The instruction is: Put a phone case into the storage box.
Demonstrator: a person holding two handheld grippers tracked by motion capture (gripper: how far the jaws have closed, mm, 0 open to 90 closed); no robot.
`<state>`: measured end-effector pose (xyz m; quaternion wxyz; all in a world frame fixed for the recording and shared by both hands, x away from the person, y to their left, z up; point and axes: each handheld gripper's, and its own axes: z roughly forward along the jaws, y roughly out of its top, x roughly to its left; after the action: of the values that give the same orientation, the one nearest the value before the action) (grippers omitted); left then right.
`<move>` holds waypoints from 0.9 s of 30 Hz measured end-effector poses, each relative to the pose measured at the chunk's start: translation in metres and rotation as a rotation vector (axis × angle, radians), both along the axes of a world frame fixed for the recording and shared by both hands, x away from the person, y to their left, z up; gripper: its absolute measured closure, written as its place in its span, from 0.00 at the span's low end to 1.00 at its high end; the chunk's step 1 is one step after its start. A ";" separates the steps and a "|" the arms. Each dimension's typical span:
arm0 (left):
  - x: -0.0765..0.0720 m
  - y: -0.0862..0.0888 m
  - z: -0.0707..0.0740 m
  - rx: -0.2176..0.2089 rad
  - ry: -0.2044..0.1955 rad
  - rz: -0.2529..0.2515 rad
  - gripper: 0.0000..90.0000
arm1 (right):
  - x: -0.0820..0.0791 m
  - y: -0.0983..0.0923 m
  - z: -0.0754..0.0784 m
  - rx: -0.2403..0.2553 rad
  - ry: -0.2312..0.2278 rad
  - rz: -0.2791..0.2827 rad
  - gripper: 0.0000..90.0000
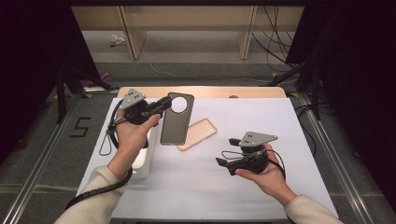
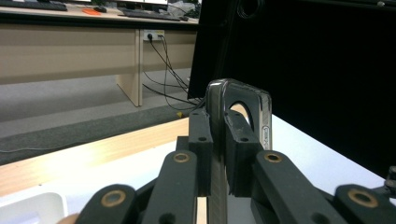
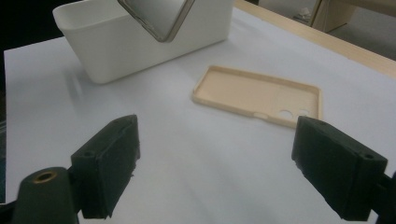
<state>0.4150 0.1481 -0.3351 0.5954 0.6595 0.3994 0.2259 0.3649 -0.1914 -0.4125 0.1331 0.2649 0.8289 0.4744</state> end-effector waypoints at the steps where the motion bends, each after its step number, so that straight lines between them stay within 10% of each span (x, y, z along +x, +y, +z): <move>1: 0.000 0.001 0.001 0.002 -0.002 0.001 0.91 | 0.000 0.000 0.000 0.000 0.000 -0.001 0.18; 27: 0.007 0.032 0.012 0.001 -0.035 0.038 0.91 | 0.003 -0.002 -0.001 0.017 0.021 -0.025 0.18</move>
<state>0.4224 0.1801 -0.3233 0.5975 0.6480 0.4012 0.2492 0.3675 -0.1934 -0.4136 0.1281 0.2813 0.8228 0.4769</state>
